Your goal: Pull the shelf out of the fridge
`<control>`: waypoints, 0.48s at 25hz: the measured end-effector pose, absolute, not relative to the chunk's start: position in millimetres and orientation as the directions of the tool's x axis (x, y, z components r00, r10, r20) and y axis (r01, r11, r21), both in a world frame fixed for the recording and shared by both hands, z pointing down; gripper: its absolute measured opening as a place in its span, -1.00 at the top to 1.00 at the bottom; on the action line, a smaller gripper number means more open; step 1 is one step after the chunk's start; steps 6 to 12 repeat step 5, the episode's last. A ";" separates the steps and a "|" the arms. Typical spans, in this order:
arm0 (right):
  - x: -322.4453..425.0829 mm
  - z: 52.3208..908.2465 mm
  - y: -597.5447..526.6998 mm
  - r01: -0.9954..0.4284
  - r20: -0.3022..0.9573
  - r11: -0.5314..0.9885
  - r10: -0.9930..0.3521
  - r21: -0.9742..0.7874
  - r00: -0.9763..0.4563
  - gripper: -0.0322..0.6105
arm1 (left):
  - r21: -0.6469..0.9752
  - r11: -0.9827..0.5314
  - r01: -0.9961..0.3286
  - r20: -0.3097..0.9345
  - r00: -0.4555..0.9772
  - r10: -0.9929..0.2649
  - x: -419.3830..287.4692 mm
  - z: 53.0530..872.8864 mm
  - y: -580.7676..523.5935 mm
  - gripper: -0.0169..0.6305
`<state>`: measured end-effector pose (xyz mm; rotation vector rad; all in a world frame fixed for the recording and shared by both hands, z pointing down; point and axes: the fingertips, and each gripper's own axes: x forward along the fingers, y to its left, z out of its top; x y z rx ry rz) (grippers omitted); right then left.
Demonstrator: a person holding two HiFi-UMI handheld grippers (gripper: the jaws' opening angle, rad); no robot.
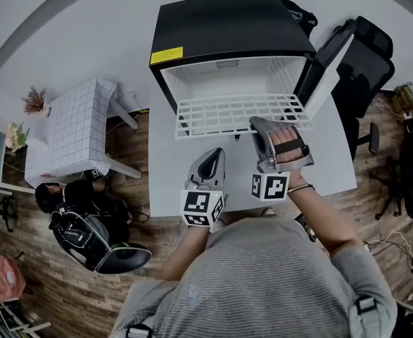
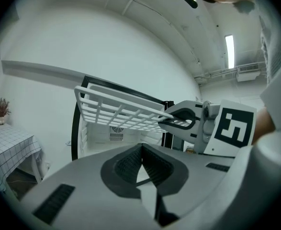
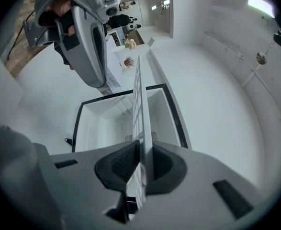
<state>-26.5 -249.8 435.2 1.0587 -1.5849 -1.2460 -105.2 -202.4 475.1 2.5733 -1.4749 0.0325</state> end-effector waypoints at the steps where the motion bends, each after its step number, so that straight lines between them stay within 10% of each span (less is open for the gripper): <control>1: -26.1 433.6 -249.0 -0.121 0.107 0.148 -0.949 0.982 -0.296 0.79 | 0.140 -0.489 -0.861 0.104 0.504 -0.858 -106.4 475.2 -204.8 0.92; 12: -24.5 427.9 -244.8 -0.132 0.096 0.142 -0.946 0.981 -0.309 0.79 | 0.138 -0.468 -0.873 0.095 0.482 -0.871 -111.6 474.3 -213.1 0.91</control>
